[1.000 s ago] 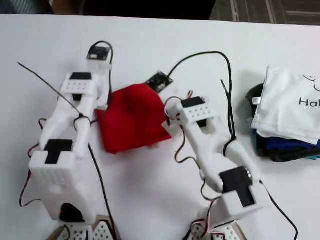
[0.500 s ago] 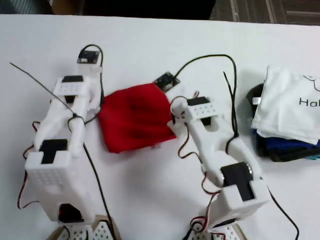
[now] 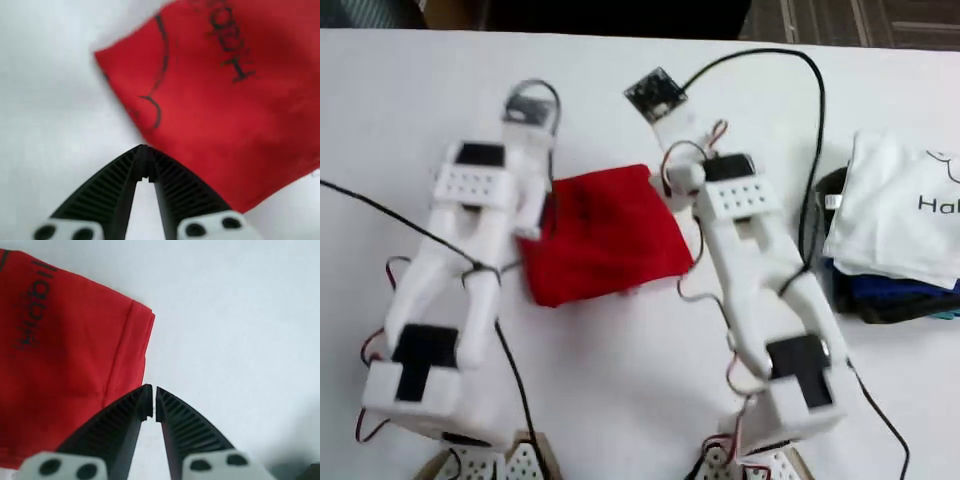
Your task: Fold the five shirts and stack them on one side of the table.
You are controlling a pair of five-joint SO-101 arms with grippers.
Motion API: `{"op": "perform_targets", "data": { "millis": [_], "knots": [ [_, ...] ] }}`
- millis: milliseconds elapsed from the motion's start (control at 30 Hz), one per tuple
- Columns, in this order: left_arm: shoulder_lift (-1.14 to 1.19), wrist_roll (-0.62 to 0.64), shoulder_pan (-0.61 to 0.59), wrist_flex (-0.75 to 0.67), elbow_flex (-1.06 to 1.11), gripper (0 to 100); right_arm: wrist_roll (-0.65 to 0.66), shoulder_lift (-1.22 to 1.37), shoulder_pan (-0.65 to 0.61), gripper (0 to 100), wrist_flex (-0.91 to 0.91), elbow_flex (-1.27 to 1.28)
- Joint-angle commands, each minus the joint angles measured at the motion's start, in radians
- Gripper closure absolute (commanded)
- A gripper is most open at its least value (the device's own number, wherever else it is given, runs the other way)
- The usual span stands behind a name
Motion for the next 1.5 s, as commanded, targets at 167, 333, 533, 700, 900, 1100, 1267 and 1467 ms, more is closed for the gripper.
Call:
{"op": "perform_targets", "data": {
  "millis": [167, 333, 533, 700, 900, 1100, 1267, 1467],
  "knots": [
    [-0.354, -0.029, 0.061, -0.316, 0.487, 98, -0.068, 0.278, -0.030, 97.5, 0.082, -0.367],
    [-0.433, -0.117, 0.087, -0.345, 0.541, 98, -0.068, 0.429, -0.036, 97.5, 0.088, -0.468],
    [-0.433, -0.183, 0.089, -0.390, 0.642, 98, -0.068, 0.578, -0.031, 97.5, 0.088, -0.575],
    [-0.433, -0.259, 0.086, -0.399, 0.723, 98, -0.068, 0.656, -0.027, 97.5, 0.119, -0.677],
    [-0.433, -0.284, 0.089, -0.399, 0.754, 98, -0.068, 0.711, -0.015, 97.5, 0.137, -0.770],
    [-0.442, -0.279, 0.089, -0.393, 0.704, 98, -0.068, 0.685, -0.012, 97.5, 0.259, -0.895],
    [-0.440, -0.278, 0.086, -0.384, 0.654, 98, -0.069, 0.662, -0.028, 97.5, 0.363, -1.008],
    [-0.434, -0.276, 0.089, -0.384, 0.656, 98, -0.069, 0.725, -0.081, 97.5, 0.367, -0.979]
  ]
}}
